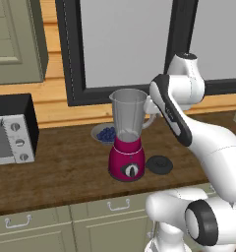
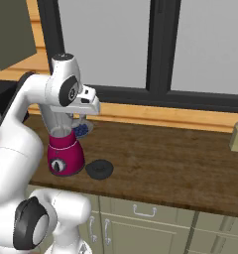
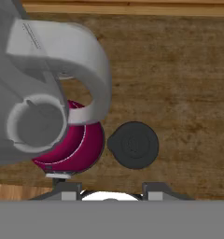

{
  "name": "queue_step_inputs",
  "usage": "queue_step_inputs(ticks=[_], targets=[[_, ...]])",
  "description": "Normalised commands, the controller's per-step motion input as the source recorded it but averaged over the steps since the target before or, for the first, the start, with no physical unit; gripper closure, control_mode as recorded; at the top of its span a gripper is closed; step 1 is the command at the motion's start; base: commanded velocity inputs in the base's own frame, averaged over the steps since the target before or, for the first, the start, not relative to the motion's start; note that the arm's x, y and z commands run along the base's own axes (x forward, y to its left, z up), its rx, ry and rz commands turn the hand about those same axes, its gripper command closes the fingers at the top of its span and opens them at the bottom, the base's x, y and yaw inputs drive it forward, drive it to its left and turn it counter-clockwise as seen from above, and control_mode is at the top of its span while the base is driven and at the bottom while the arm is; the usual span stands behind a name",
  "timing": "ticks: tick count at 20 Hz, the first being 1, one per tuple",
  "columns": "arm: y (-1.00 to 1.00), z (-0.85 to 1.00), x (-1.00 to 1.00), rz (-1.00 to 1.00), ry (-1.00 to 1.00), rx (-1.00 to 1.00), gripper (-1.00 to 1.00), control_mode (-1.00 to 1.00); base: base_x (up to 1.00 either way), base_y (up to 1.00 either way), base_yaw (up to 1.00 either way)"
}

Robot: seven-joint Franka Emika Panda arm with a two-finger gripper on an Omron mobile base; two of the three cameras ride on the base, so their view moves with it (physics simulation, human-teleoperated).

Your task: Close the lid blender by securely placing the lid on top.

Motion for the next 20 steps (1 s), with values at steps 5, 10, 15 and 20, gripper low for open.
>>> queue_step_inputs(ticks=[5,10,15,20], targets=[[-0.27,-0.23,-0.25,-0.07,-0.02,0.0,-1.0,-1.0,0.0,0.0,0.0],[-0.36,-0.4,-0.24,-0.12,0.04,0.09,-1.0,-1.0,0.0,0.0,0.0],[-0.35,-0.52,0.04,0.02,0.05,0.09,-1.0,-1.0,0.0,0.0,0.0],[-0.07,-0.77,-0.04,0.44,0.0,0.0,-1.0,-1.0,0.0,0.0,0.0]])
